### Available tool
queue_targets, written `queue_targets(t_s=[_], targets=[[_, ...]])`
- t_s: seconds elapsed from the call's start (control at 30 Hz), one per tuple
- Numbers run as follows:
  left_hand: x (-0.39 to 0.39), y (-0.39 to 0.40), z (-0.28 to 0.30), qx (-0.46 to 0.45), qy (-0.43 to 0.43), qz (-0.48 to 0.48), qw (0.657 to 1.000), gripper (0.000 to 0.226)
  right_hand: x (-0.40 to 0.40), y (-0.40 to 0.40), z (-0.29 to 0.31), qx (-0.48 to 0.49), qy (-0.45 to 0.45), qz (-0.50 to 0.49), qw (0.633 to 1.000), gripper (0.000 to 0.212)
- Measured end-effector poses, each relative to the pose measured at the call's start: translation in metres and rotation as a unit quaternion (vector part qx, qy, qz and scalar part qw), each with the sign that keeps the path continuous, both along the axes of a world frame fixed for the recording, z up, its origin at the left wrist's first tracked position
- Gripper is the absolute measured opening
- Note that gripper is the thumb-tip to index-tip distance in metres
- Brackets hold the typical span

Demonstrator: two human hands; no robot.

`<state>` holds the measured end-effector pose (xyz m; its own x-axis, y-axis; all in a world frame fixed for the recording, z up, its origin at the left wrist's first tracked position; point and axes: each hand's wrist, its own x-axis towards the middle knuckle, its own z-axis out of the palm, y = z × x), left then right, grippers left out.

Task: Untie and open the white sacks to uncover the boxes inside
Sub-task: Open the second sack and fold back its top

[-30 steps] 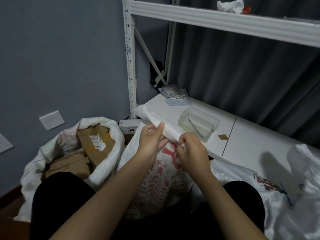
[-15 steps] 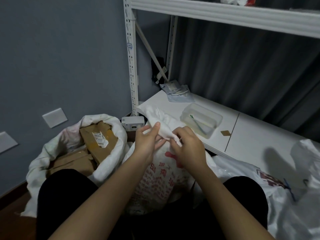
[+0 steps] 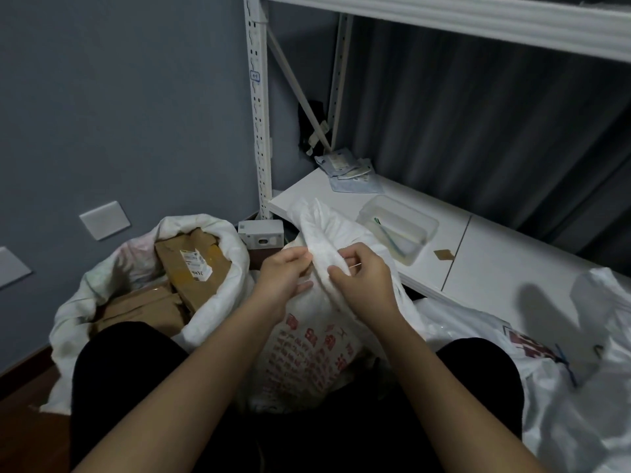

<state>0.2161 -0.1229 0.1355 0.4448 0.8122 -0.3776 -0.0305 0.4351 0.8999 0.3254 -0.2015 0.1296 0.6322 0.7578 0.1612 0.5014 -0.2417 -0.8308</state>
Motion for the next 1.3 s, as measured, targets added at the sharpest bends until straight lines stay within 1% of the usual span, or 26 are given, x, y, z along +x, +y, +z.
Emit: queue_targets(t_s=[0.07, 0.17, 0.2, 0.23, 0.27, 0.33, 0.37, 0.4, 0.47, 0.5, 0.57, 0.63, 0.7, 0.77, 0.87, 0.9, 0.93, 1.0, 1.03, 1.07, 1.1, 1.13, 1.2, 1.23, 1.27, 1.3], targets=[[-0.005, 0.006, 0.000, 0.006, 0.008, -0.005, 1.000, 0.020, -0.004, -0.002, -0.008, 0.047, -0.101, 0.014, 0.994, 0.014], [-0.003, 0.010, -0.001, -0.002, -0.004, -0.007, 1.000, 0.020, -0.013, -0.001, -0.022, 0.064, -0.285, 0.085, 0.953, 0.016], [-0.002, 0.010, -0.001, 0.002, -0.002, -0.001, 1.000, 0.019, -0.015, -0.001, -0.025, 0.059, -0.313, 0.115, 0.941, 0.014], [-0.002, 0.011, -0.003, 0.006, 0.001, 0.009, 1.000, 0.022, -0.015, -0.002, -0.025, 0.053, -0.301, 0.140, 0.942, 0.010], [-0.003, 0.012, -0.005, 0.009, 0.004, 0.018, 1.000, 0.025, -0.016, -0.005, -0.021, 0.048, -0.253, 0.151, 0.954, 0.006], [-0.006, 0.012, -0.007, 0.013, 0.009, 0.014, 1.000, 0.024, -0.016, -0.007, -0.009, 0.047, -0.062, 0.130, 0.988, 0.007], [-0.007, 0.011, -0.008, 0.008, 0.005, 0.005, 1.000, 0.022, -0.016, -0.006, -0.004, 0.050, 0.037, 0.099, 0.993, 0.014], [-0.007, 0.010, -0.009, -0.001, -0.006, -0.006, 1.000, 0.022, -0.014, -0.003, -0.001, 0.040, 0.107, 0.064, 0.991, 0.023], [-0.009, 0.007, -0.013, -0.011, -0.012, -0.034, 0.999, 0.018, -0.013, 0.004, 0.000, -0.022, 0.156, 0.036, 0.987, 0.034], [-0.011, 0.007, -0.015, -0.013, -0.008, -0.048, 0.999, 0.015, -0.014, 0.006, -0.002, -0.038, 0.171, 0.035, 0.984, 0.034], [-0.016, 0.008, -0.018, -0.020, 0.007, -0.067, 0.998, 0.016, -0.017, 0.009, -0.008, -0.030, 0.192, 0.019, 0.981, 0.028], [-0.021, 0.009, -0.019, -0.010, 0.023, -0.058, 0.998, 0.020, -0.022, 0.010, -0.014, -0.004, 0.154, -0.009, 0.988, 0.020], [-0.022, 0.012, -0.020, 0.020, 0.032, -0.012, 0.999, 0.023, -0.030, 0.011, -0.022, 0.035, 0.077, -0.019, 0.996, 0.016], [-0.019, 0.015, -0.014, 0.054, 0.038, 0.015, 0.998, 0.022, -0.040, 0.012, -0.030, 0.071, -0.015, -0.002, 0.997, 0.017], [-0.015, 0.019, -0.009, 0.092, 0.066, 0.010, 0.994, 0.017, -0.045, 0.011, -0.045, 0.077, -0.143, 0.057, 0.985, 0.011], [-0.014, 0.021, -0.009, 0.097, 0.079, 0.008, 0.992, 0.016, -0.044, 0.011, -0.047, 0.074, -0.156, 0.103, 0.980, 0.011], [-0.014, 0.023, -0.010, 0.093, 0.092, 0.010, 0.991, 0.016, -0.043, 0.009, -0.047, 0.059, -0.145, 0.156, 0.975, 0.013], [-0.017, 0.028, -0.010, 0.070, 0.112, 0.004, 0.991, 0.025, -0.037, 0.006, -0.038, 0.037, -0.085, 0.232, 0.968, 0.013], [-0.018, 0.031, -0.011, 0.065, 0.124, -0.010, 0.990, 0.028, -0.031, 0.006, -0.032, 0.053, -0.080, 0.232, 0.968, 0.012], [-0.020, 0.034, -0.014, 0.068, 0.134, -0.029, 0.988, 0.029, -0.024, 0.007, -0.026, 0.074, -0.110, 0.214, 0.968, 0.013], [-0.023, 0.035, -0.017, 0.074, 0.139, -0.050, 0.986, 0.028, -0.015, 0.009, -0.020, 0.081, -0.151, 0.196, 0.965, 0.022], [-0.026, 0.035, -0.018, 0.081, 0.131, -0.071, 0.985, 0.027, -0.007, 0.013, -0.013, 0.067, -0.195, 0.192, 0.959, 0.038], [-0.034, 0.028, -0.014, 0.094, 0.107, -0.109, 0.984, 0.026, 0.008, 0.024, -0.002, -0.005, -0.289, 0.242, 0.926, 0.067], [-0.039, 0.025, -0.012, 0.103, 0.104, -0.129, 0.981, 0.025, 0.014, 0.031, 0.002, -0.054, -0.334, 0.272, 0.901, 0.072], [-0.043, 0.024, -0.011, 0.113, 0.105, -0.149, 0.977, 0.022, 0.018, 0.039, 0.005, -0.094, -0.376, 0.295, 0.874, 0.070], [-0.048, 0.024, -0.008, 0.124, 0.112, -0.172, 0.971, 0.019, 0.020, 0.046, 0.008, -0.116, -0.421, 0.310, 0.845, 0.060]])
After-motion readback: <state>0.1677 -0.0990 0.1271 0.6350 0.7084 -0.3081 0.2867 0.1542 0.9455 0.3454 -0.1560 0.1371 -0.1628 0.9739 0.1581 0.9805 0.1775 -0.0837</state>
